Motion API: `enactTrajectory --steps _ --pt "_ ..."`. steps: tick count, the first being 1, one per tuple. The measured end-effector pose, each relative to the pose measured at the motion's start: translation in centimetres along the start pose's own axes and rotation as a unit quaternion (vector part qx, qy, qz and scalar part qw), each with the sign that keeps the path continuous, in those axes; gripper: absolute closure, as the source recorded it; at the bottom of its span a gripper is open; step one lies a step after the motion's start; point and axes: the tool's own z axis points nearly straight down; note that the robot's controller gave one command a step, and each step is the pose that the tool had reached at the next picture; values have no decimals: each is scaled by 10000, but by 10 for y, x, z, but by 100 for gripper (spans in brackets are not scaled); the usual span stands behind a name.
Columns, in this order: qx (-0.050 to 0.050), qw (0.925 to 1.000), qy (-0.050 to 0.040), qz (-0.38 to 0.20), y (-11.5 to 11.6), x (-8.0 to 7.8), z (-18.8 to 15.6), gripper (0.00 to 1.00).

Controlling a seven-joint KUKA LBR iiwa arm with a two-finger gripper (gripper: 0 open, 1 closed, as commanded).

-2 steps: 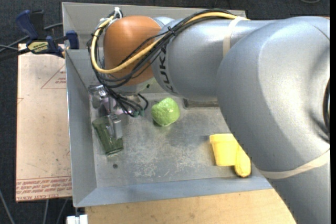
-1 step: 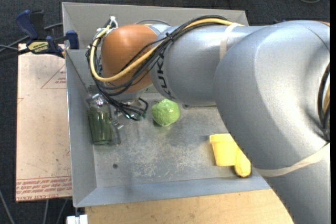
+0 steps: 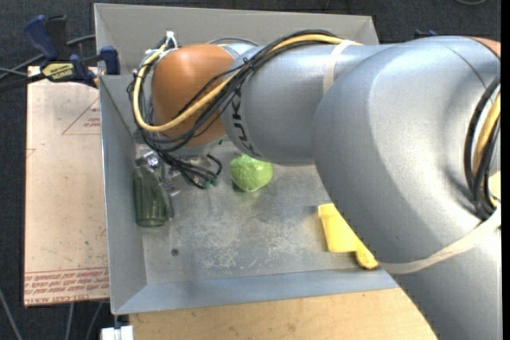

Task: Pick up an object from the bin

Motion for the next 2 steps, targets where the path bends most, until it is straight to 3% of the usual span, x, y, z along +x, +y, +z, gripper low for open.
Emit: enactTrajectory --steps 1,2 --pt "1 10000 1 1 0 0 0 100" --pt "-20 10000 24 89 2 4 -51 100"
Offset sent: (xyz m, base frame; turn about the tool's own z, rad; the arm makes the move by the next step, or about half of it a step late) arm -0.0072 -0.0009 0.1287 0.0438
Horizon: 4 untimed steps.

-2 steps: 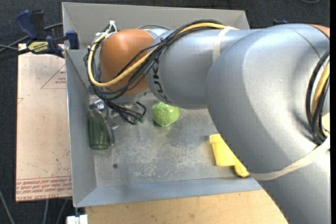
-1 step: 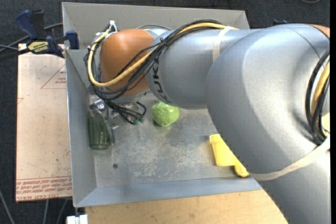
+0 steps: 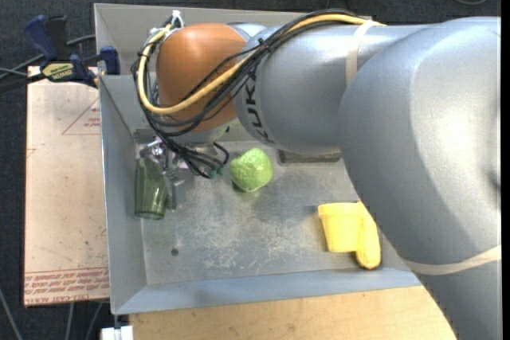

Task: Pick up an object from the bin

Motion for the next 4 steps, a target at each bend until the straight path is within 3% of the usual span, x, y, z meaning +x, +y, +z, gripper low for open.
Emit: enactTrajectory --steps 1,2,4 --pt "13 9999 -103 33 -13 -6 -12 100" --pt "4 9998 -25 -211 -12 -6 46 100" --pt "12 9997 -19 -235 -11 -4 28 100"
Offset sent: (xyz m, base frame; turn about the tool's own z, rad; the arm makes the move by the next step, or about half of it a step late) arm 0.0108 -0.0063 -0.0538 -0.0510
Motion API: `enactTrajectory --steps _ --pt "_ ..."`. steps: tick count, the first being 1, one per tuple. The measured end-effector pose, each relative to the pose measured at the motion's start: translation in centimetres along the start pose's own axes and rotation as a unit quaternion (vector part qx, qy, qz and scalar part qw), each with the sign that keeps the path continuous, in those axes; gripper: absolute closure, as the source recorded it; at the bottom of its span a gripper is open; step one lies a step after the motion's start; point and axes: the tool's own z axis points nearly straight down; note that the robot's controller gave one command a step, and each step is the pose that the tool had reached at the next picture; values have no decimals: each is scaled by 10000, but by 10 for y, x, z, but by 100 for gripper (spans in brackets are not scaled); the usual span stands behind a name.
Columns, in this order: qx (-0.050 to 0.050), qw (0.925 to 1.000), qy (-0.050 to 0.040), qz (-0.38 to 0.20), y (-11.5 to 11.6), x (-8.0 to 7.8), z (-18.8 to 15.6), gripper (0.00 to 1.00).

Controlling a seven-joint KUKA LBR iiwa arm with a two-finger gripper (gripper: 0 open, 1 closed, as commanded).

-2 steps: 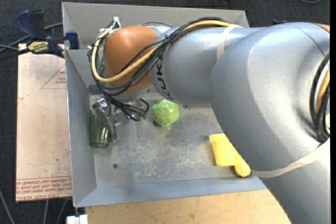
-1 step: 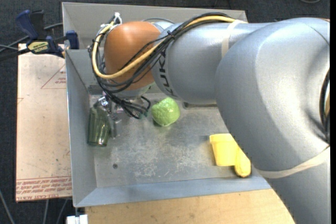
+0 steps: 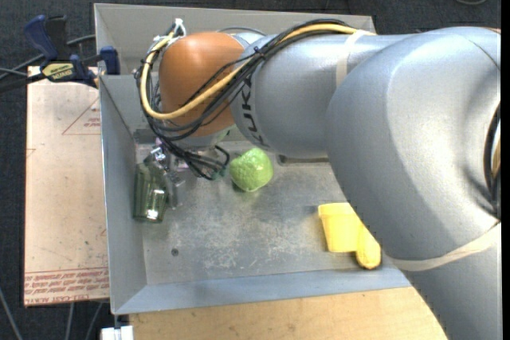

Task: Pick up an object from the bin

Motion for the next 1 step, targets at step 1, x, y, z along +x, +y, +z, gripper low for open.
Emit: enactTrajectory --steps 1 --pt "2 10000 2 0 0 0 0 100"
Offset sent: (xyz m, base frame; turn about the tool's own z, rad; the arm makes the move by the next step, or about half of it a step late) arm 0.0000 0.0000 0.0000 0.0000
